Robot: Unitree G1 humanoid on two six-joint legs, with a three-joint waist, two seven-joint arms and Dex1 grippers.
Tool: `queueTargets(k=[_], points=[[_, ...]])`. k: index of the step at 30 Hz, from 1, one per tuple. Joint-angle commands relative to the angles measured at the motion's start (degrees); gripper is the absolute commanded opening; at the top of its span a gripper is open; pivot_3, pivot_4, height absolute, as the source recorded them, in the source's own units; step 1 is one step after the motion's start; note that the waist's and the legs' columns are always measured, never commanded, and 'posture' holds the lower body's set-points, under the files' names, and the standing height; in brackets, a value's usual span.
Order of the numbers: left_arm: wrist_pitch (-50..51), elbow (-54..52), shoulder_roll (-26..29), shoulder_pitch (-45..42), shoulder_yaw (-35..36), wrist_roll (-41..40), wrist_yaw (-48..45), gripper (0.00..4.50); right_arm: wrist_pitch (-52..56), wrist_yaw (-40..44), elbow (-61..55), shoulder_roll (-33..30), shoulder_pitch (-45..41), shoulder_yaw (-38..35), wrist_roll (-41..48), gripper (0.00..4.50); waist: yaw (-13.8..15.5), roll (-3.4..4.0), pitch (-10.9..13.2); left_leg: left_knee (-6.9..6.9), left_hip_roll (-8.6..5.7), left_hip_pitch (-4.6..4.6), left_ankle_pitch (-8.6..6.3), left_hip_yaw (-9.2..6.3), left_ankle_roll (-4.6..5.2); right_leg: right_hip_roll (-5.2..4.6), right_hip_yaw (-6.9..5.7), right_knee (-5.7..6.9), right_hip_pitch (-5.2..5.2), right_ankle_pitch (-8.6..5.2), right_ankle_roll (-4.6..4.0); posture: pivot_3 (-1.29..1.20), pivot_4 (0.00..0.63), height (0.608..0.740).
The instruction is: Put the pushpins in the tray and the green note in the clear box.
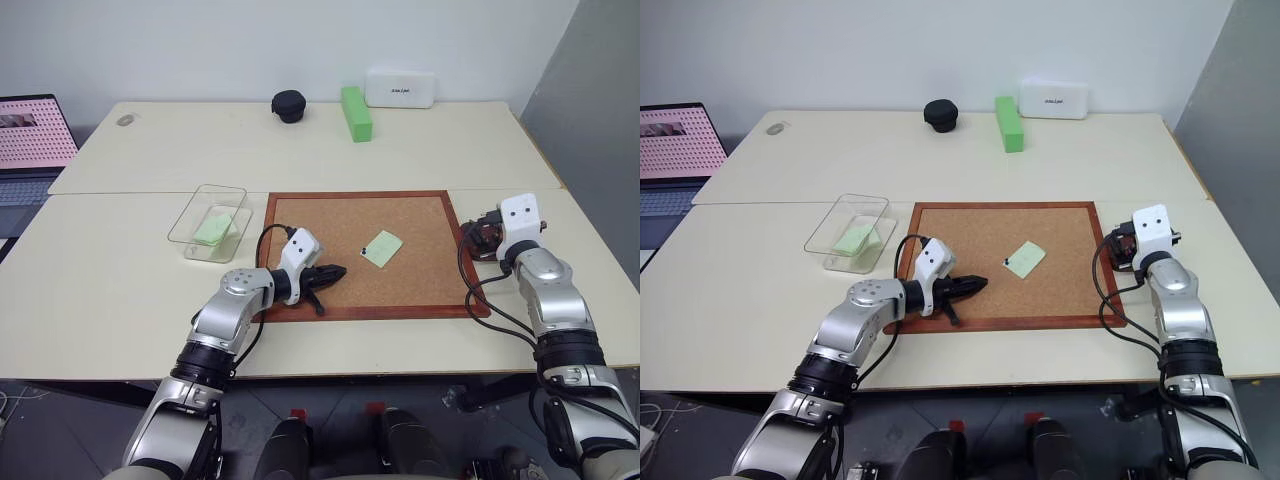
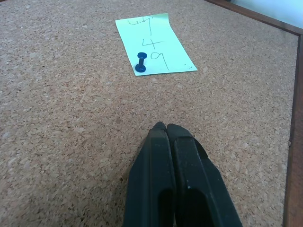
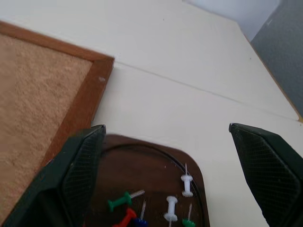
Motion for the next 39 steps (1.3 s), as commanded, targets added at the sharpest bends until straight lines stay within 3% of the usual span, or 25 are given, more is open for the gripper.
queueTargets(k=[1,5,9,20,32,35,39], points=[[0.66,1.28,-0.23,1.37,-1.12,1.05,0.35,0.0,-3.02,8.39,-9.63,0.72,2.43,1.68,4.33,4.43,0.0,0.0,0.0,0.0,0.0,0.0,0.0,-0.01,0.0,0.0,-0.01,0.0,0.0,0.0,0.0,0.0,0.15,0.74],[0.88,1.41,-0.18,1.15,-0.91,0.96,0.38,0.0,1.0,16.59,-19.32,3.43,6.4,4.57,11.25,4.43,0.0,0.0,0.0,0.0,0.01,0.0,0.0,-0.04,0.0,0.01,-0.03,0.0,0.01,0.0,0.01,0.0,0.15,0.74],[1.04,1.51,-0.06,0.98,-0.79,0.95,0.4,0.0,2.73,18.33,-22.48,5.04,7.69,9.15,10.25,4.43,0.05,0.0,0.0,0.01,0.0,0.0,0.0,-0.03,0.0,0.0,-0.02,0.0,0.01,0.0,0.01,0.0,0.15,0.74],[2.23,-0.11,0.38,1.76,-0.31,0.67,0.68,0.0,0.94,19.59,-14.84,12.03,3.6,14.95,8.73,4.43,0.01,0.0,0.0,0.01,0.01,0.01,0.0,-0.04,0.0,0.0,-0.04,0.0,0.01,0.0,0.0,0.0,0.15,0.74],[3.12,-1.8,0.53,2.5,0.36,0.57,1.69,0.0,-4.22,20.11,-1.19,14.23,-1.03,17.13,4.59,4.43,-0.4,0.0,0.0,-0.02,0.03,0.03,0.0,-0.05,0.0,0.02,-0.06,0.01,-0.01,0.0,-0.01,0.0,0.15,0.74],[3.16,-1.89,0.55,2.65,0.3,0.63,1.71,0.0,-5.03,19.86,1.47,15.3,-2.22,16.41,4.59,4.03,-0.51,0.0,0.0,-0.01,0.03,0.04,0.0,-0.05,0.0,0.01,-0.05,0.03,-0.01,0.0,0.0,0.0,0.15,0.74],[3.22,-1.9,0.54,2.63,0.29,0.62,1.71,0.0,-6.29,20.08,3.63,15.81,-3.28,16.26,4.2,3.12,-0.67,0.0,0.0,-0.01,0.03,0.04,0.0,-0.06,0.0,0.02,-0.05,0.04,0.0,0.0,0.0,0.0,0.15,0.74]])
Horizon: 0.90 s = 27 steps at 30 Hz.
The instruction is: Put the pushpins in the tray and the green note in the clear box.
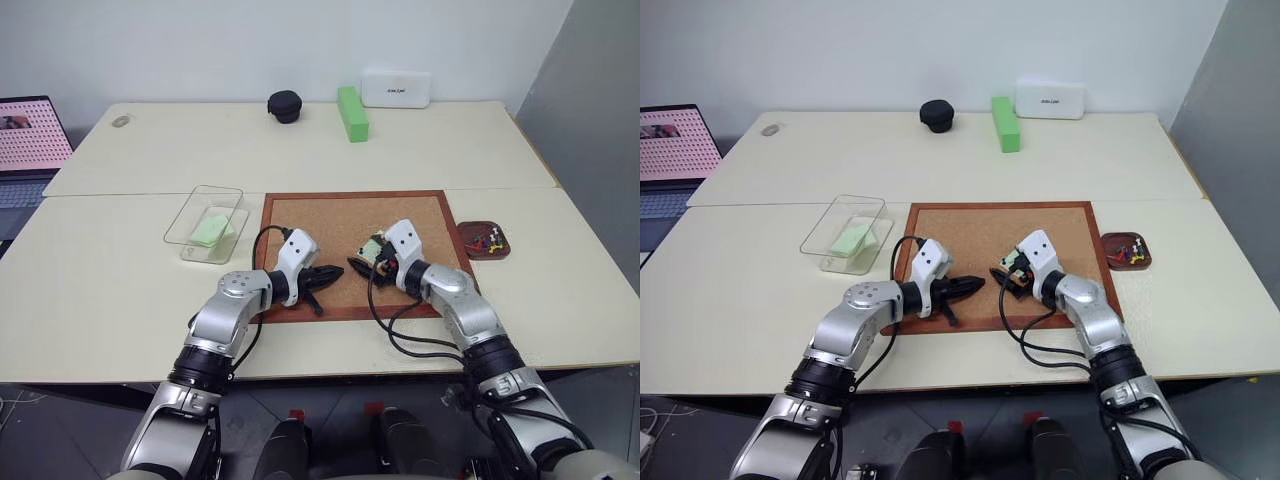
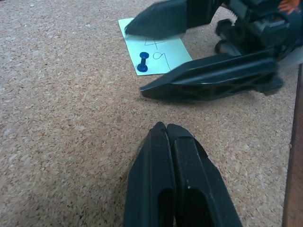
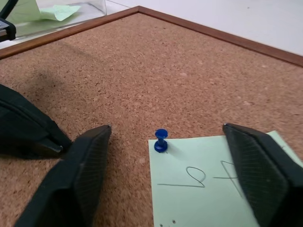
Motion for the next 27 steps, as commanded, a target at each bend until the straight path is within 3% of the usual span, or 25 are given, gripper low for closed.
queueTargets(k=[1,14,19,27], points=[[1.4,0.5,0.42,1.25,-0.78,0.7,0.38,0.0,-2.12,0.28,1.05,0.54,-1.78,-0.79,-0.33,2.87,-0.15,0.0,0.0,0.0,0.0,0.0,0.0,0.0,0.0,0.0,0.0,0.0,0.0,0.0,0.0,0.0,0.15,0.74],[1.06,0.1,0.56,1.92,-1.05,0.76,0.3,0.0,-3.41,0.88,2.37,0.66,-1.47,-0.49,-0.87,0.06,-0.46,0.0,0.0,0.0,0.0,0.01,0.0,0.0,0.0,0.0,0.01,0.02,0.0,0.0,0.0,0.0,0.15,0.74],[1.19,-0.31,0.35,2.03,-1.22,0.7,0.55,0.0,-3.03,0.04,0.91,0.68,-1.34,-1.3,-0.45,0.06,-0.51,0.0,0.0,0.0,0.0,0.01,0.0,0.0,0.0,0.0,0.01,0.02,0.0,0.0,0.0,0.0,0.15,0.74],[1.4,-1.08,0.34,2.97,-1.18,0.57,0.86,0.0,1.86,0.91,-12.4,0.56,0.89,-4.93,5.92,0.06,-0.44,0.01,0.01,-0.02,-0.01,-0.08,0.0,-0.03,-0.01,-0.01,0.0,-0.01,-0.04,0.0,-0.01,0.0,0.15,0.74]])
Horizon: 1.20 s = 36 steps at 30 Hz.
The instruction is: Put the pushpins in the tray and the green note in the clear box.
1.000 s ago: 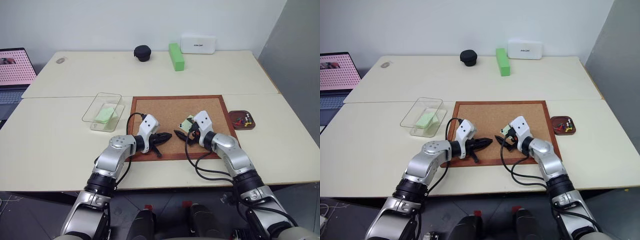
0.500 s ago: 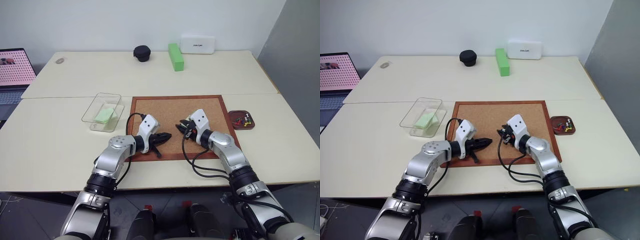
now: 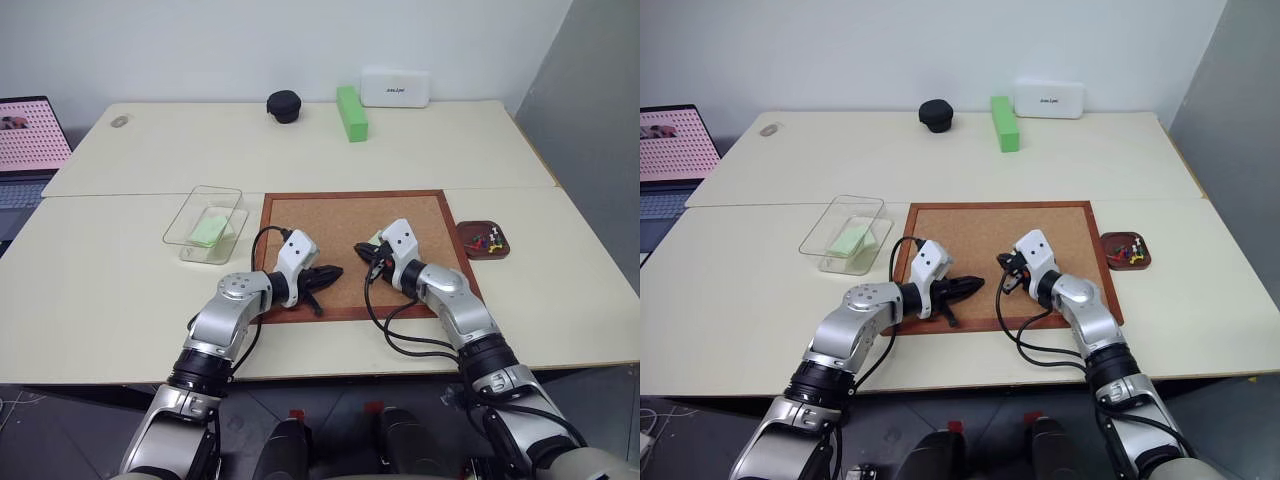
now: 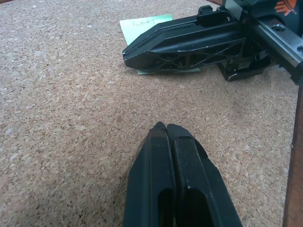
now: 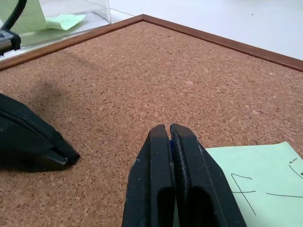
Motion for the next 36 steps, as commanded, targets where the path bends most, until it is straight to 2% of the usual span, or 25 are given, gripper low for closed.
queueTargets(k=[1,12,18,22,26,27,29,30,31,36], points=[[1.52,0.58,0.32,1.86,-1.1,0.6,0.12,0.0,2.41,0.16,-10.84,-0.28,-0.79,-3.36,4.02,0.06,0.04,0.01,0.0,0.0,0.0,-0.02,0.0,0.01,0.0,0.0,0.02,0.0,-0.02,0.0,0.0,0.0,0.15,0.74],[3.55,1.66,-1.15,0.33,0.42,-1.12,0.68,0.0,6.11,0.58,-17.03,-3.46,-0.97,-3.64,3.72,0.06,0.11,0.0,0.0,0.01,-0.01,0.02,0.0,0.02,0.0,0.0,0.01,0.0,0.0,0.0,0.0,0.0,0.15,0.74],[20.23,2.19,-5.19,-6.37,14.8,-14.83,6.21,0.0,5.67,4.26,-21.52,-7.63,0.55,-1.16,1.99,0.06,0.23,-0.13,0.09,0.07,-0.03,-0.08,0.0,-0.04,0.01,-0.03,-0.07,-0.02,-0.02,0.01,0.03,0.0,0.15,0.74],[29.93,3.16,-4.37,-10.69,21.36,-22.09,7.01,0.55,3.08,7.89,-23.68,-11.68,1.59,1.0,0.06,0.0,0.04,-0.14,0.1,0.06,-0.01,-0.27,0.0,-0.06,0.0,0.0,-0.1,-0.01,-0.19,0.01,0.03,0.0,0.15,0.74],[37.72,6.22,-3.63,-15.27,26.03,-27.19,8.29,1.42,-3.68,11.62,-23.65,-15.92,2.16,3.44,-3.29,0.0,-0.04,-0.17,0.11,0.06,-0.03,-0.33,0.0,-0.05,0.0,0.0,-0.1,-0.03,-0.23,0.01,0.04,0.0,0.15,0.74],[39.2,6.3,-3.27,-15.88,25.98,-28.02,7.65,1.53,-5.5,12.59,-23.56,-16.83,2.25,4.04,-3.98,0.0,-0.06,-0.17,0.11,0.06,-0.03,-0.34,0.0,-0.06,-0.01,0.0,-0.1,-0.03,-0.23,0.01,0.04,0.0,0.15,0.74],[41.83,6.42,-2.8,-16.87,25.81,-29.75,6.57,2.07,-8.75,14.34,-23.09,-18.26,2.37,4.99,-4.99,0.0,-0.07,-0.19,0.13,0.06,-0.03,-0.34,0.01,-0.06,-0.01,0.0,-0.11,-0.04,-0.24,0.01,0.04,0.0,0.15,0.74],[42.91,6.59,-2.81,-17.35,25.94,-30.45,6.56,2.16,-9.84,14.83,-22.75,-18.62,2.33,5.2,-5.17,0.0,-0.08,-0.2,0.13,0.06,-0.02,-0.34,0.0,-0.06,-0.01,0.0,-0.1,-0.04,-0.24,0.01,0.04,0.0,0.15,0.74],[43.92,6.75,-2.7,-17.86,25.79,-31.02,6.22,2.47,-10.96,15.33,-22.46,-18.89,2.29,5.28,-5.3,0.0,-0.07,-0.2,0.13,0.06,-0.03,-0.34,0.01,-0.05,-0.02,0.0,-0.1,-0.03,-0.24,0.01,0.04,0.0,0.15,0.74],[44.05,7.75,-2.29,-18.97,24.55,-30.91,5.27,3.34,-15.34,15.83,-20.76,-19.51,0.95,5.06,-6.35,0.0,-0.06,-0.22,0.14,0.06,-0.02,-0.33,0.01,-0.06,-0.03,-0.01,-0.09,-0.03,-0.24,0.01,0.04,0.0,0.15,0.74]])
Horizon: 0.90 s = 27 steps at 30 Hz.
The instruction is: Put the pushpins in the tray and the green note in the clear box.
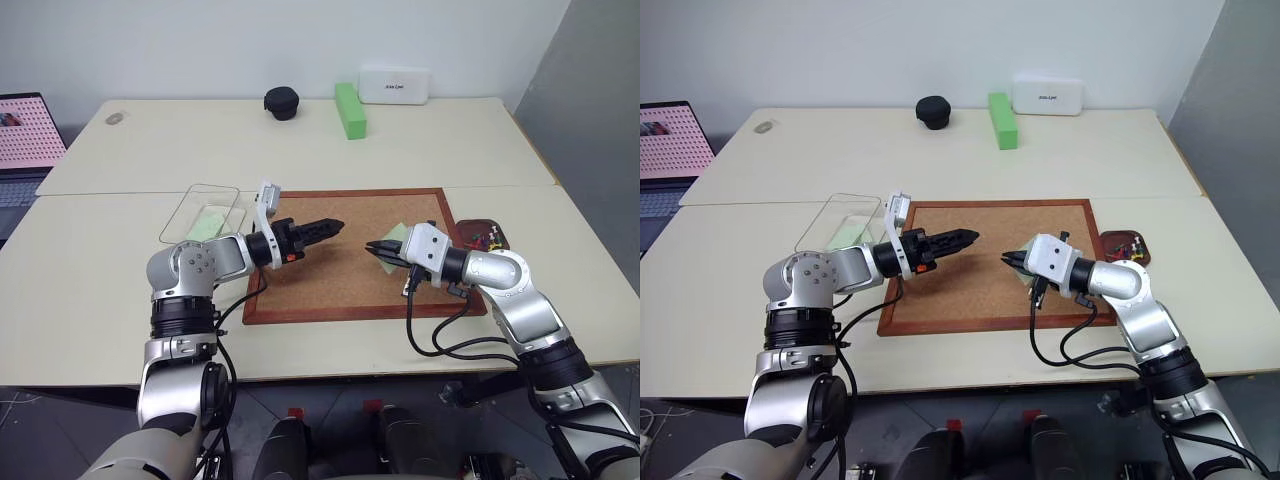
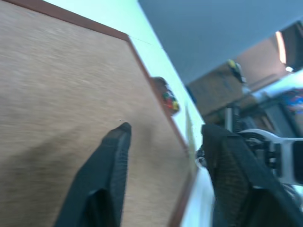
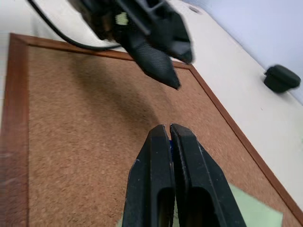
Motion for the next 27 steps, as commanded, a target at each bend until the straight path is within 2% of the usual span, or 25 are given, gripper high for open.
queueTargets(k=[1,6,10,16,21,27], points=[[-0.07,0.93,0.59,-1.81,0.1,-1.54,-0.97,3.55,-4.84,0.28,0.47,-0.72,-1.97,-0.62,-1.54,0.0,0.0,0.0,0.0,0.0,0.0,0.01,0.0,0.0,0.0,0.0,0.0,0.01,0.0,0.0,0.0,0.0,0.15,0.74],[-0.64,1.46,0.96,-1.92,-1.93,-1.02,-2.12,4.48,-8.87,2.23,-0.09,-1.18,-2.21,0.89,-2.83,0.0,0.03,0.0,0.0,0.0,-0.01,0.0,0.0,-0.01,-0.01,-0.01,0.0,0.0,0.0,0.0,0.0,0.0,0.15,0.74],[-2.83,2.39,2.03,-2.35,-3.4,0.18,-3.12,4.48,-7.05,1.78,-0.11,-0.17,-1.92,0.04,-1.66,0.0,0.11,0.0,0.0,0.0,-0.02,0.0,0.0,0.0,-0.01,-0.03,0.01,0.0,0.0,0.0,-0.01,0.0,0.15,0.74],[-4.92,2.78,2.63,-0.54,-1.89,-0.95,-4.65,4.48,1.95,-3.2,-0.15,3.18,-3.23,-5.13,2.67,0.0,0.23,0.0,0.0,0.0,-0.01,0.0,0.01,-0.02,-0.02,-0.04,0.01,0.02,-0.01,0.0,-0.02,0.0,0.15,0.74],[-3.53,-0.01,-0.14,1.15,1.8,-5.75,-4.52,4.48,9.49,-4.78,-3.85,4.42,-3.63,-7.68,6.65,0.0,0.45,0.0,0.0,0.0,-0.03,-0.03,0.01,-0.02,-0.01,-0.08,0.01,0.01,-0.02,0.01,-0.02,0.0,0.15,0.74],[-1.47,-3.98,-2.34,3.11,2.69,-10.26,-3.44,4.48,17.89,-7.48,-6.62,6.62,-4.68,-10.6,11.58,0.0,0.45,0.0,0.0,0.01,-0.03,-0.04,0.0,-0.02,-0.01,-0.08,0.01,0.02,-0.03,0.01,-0.02,0.0,0.15,0.74]])
